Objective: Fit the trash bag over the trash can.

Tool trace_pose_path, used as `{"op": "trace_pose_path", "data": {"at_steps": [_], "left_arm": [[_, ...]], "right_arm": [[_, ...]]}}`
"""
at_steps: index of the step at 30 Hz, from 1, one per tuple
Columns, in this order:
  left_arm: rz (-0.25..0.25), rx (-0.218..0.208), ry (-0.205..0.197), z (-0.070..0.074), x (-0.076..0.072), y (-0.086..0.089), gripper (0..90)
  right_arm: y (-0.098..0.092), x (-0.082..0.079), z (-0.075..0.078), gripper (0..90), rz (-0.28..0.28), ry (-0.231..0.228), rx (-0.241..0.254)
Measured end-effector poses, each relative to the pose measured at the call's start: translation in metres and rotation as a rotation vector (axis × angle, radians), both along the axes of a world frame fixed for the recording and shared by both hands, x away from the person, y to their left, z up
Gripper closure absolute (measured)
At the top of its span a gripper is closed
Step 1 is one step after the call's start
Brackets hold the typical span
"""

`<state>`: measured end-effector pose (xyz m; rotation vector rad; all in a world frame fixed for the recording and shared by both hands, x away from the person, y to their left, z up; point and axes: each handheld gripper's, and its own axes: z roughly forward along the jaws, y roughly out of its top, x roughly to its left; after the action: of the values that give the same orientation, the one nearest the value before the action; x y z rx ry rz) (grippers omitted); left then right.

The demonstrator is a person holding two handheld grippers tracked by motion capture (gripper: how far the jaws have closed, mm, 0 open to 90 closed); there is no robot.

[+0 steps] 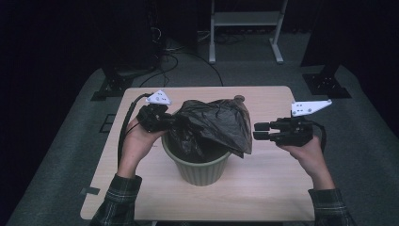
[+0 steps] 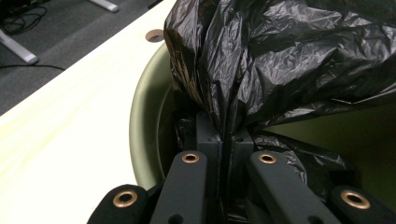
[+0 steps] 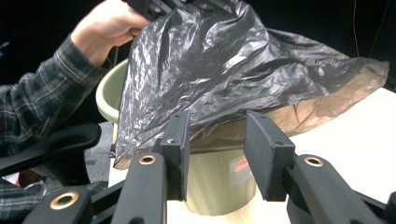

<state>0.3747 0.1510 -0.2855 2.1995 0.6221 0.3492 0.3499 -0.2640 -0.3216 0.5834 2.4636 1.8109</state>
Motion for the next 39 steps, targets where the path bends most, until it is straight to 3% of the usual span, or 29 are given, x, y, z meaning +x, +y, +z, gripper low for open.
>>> {"op": "trace_pose_path", "data": {"at_steps": [5,20,28,35,37,39], "left_arm": [[-0.001,0.0,0.001,0.0,0.0,0.0,86.5],[-0.03,0.017,0.0,-0.002,-0.003,-0.009,84.6],[-0.008,0.017,-0.006,-0.001,-0.003,-0.004,84.7],[-0.008,0.017,-0.003,-0.002,-0.002,-0.007,84.7],[-0.012,0.012,-0.001,-0.002,-0.002,-0.008,84.7],[-0.015,0.013,0.0,-0.003,-0.002,-0.008,84.6]], "right_arm": [[0.002,0.002,-0.004,60.9,0.0,0.016,-0.02],[0.028,0.009,0.005,62.3,0.042,0.005,0.0],[0.009,0.0,0.006,62.2,0.015,0.009,0.019],[0.006,-0.005,0.001,60.2,0.022,0.027,0.018],[0.008,-0.005,-0.001,64.8,0.021,0.031,0.019],[0.011,-0.004,-0.003,81.0,0.028,0.027,-0.013]]}}
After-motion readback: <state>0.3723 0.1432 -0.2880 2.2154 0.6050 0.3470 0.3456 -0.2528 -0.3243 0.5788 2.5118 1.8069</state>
